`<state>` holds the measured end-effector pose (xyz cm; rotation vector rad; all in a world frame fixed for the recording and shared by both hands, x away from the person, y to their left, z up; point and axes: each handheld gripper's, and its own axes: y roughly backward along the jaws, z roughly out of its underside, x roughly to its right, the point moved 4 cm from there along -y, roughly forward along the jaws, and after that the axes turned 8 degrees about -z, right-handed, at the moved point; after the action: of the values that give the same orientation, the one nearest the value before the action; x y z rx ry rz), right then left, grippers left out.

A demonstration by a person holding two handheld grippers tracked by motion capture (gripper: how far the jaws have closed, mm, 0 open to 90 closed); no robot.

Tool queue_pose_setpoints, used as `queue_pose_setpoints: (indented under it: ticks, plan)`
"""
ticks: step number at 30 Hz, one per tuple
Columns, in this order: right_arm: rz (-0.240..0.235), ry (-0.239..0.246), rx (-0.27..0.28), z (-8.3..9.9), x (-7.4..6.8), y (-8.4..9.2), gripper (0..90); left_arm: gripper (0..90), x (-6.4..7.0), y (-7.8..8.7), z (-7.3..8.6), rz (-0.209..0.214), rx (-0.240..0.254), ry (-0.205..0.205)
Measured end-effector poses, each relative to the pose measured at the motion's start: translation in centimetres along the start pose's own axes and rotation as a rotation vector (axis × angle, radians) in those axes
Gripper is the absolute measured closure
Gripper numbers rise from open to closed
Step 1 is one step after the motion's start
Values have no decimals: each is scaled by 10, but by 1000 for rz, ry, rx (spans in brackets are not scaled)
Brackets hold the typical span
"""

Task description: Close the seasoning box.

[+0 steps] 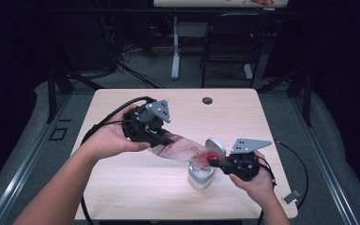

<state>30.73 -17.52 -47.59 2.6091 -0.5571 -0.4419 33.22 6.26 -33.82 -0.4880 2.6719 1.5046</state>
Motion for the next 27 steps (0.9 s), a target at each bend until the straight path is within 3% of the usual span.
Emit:
queue_pose_setpoints:
  ticks: [27]
  plan:
    - [-4, -3, -6, 1, 1, -2, 884, 781, 1, -1, -3, -5, 4, -8]
